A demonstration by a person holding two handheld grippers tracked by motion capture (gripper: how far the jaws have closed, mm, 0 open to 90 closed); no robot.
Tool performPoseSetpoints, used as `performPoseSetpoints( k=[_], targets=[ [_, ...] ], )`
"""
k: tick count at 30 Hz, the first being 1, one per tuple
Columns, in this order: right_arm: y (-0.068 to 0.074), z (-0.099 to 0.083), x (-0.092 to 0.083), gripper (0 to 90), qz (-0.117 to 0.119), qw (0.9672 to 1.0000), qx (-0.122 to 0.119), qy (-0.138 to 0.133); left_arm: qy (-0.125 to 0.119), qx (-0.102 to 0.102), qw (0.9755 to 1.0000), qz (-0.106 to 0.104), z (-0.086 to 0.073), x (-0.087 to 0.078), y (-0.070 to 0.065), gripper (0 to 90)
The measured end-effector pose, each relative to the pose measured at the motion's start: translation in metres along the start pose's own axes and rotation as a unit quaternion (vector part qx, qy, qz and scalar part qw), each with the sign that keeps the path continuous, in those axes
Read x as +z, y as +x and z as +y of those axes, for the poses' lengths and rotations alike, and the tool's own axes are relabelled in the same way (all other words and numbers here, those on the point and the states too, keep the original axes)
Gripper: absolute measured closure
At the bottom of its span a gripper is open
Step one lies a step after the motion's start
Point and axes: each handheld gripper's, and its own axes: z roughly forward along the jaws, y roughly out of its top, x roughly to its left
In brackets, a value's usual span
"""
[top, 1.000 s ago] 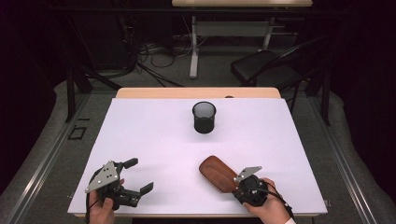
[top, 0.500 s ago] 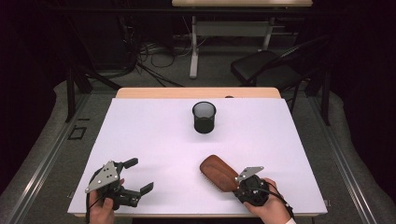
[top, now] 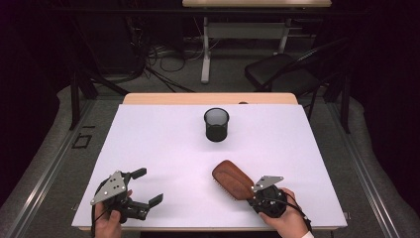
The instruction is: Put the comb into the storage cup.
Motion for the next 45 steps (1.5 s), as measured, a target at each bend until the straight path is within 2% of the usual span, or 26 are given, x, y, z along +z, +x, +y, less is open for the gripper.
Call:
performPoseSetpoints(
  k=[21, 27, 45],
  targets=[
    [0.003, 0.008, -0.005, 72.3, -0.019, 0.9983, -0.002, -0.055, 0.006, -0.006, 1.0000, -0.001, -0.001, 0.001, 0.001, 0.1],
    [0.001, 0.011, -0.007, 72.3, -0.018, 0.9975, 0.001, -0.069, 0.006, -0.007, 0.9999, 0.006, -0.001, 0.002, 0.000, 0.1],
    [-0.003, 0.032, -0.013, 72.2, -0.019, 0.9947, 0.000, -0.101, 0.009, -0.010, 0.9999, 0.004, -0.001, 0.003, 0.001, 0.2]
  ],
)
